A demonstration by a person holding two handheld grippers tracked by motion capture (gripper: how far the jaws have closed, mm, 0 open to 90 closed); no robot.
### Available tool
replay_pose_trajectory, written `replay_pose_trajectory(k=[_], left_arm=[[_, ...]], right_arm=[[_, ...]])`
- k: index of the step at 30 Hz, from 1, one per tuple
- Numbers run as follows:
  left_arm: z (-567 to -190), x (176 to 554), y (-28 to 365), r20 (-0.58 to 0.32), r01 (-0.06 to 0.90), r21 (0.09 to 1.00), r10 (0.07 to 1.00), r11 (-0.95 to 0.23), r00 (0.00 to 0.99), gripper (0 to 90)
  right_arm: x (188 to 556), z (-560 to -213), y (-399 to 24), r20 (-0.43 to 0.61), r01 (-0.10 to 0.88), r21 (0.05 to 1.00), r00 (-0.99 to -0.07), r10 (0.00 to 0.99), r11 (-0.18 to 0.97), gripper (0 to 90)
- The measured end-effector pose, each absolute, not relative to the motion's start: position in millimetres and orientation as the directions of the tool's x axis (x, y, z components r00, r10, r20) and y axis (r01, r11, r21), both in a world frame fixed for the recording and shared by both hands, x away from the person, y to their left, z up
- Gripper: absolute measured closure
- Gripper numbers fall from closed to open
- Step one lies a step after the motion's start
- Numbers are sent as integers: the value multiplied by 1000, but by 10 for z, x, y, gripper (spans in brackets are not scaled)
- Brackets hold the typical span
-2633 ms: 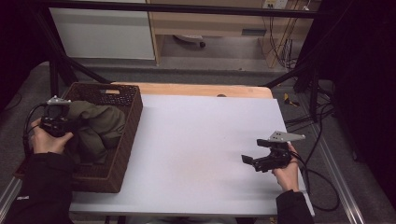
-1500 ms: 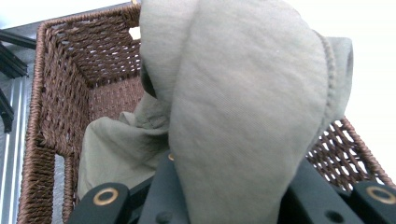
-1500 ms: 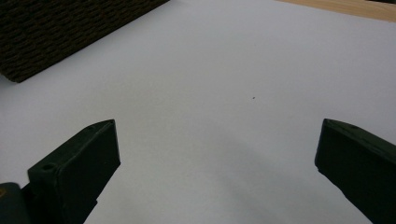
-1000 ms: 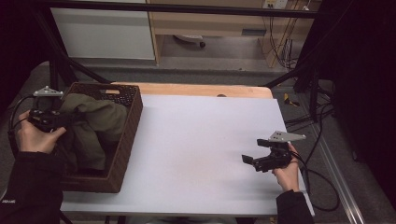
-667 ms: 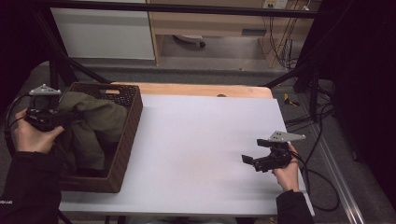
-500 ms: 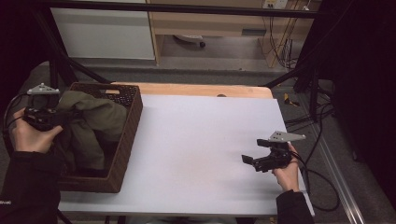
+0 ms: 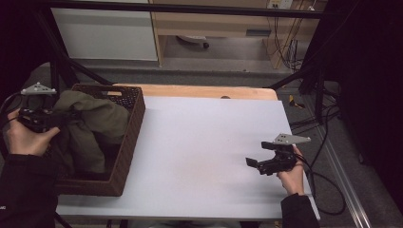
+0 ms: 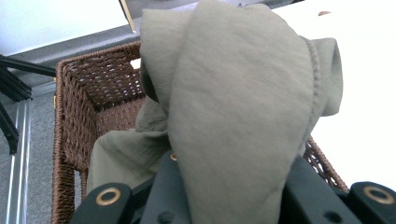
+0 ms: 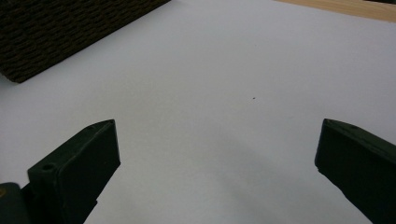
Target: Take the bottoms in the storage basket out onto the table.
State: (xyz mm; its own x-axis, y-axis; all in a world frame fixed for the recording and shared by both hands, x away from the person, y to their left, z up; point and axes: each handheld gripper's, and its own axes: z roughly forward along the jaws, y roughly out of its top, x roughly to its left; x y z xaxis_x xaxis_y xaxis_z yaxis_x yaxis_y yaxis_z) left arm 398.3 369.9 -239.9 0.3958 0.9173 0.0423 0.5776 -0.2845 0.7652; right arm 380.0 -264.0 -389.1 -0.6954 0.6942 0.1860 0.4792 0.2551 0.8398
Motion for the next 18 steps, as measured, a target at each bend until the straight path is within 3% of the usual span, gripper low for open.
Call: replay_pose_trajectory(k=[18], left_arm=[[-2227,3924,3695,58,560,773,913,-296,404,784]], right_arm=[[3800,-3891,-2641,185,478,840,-697,693,256,6]])
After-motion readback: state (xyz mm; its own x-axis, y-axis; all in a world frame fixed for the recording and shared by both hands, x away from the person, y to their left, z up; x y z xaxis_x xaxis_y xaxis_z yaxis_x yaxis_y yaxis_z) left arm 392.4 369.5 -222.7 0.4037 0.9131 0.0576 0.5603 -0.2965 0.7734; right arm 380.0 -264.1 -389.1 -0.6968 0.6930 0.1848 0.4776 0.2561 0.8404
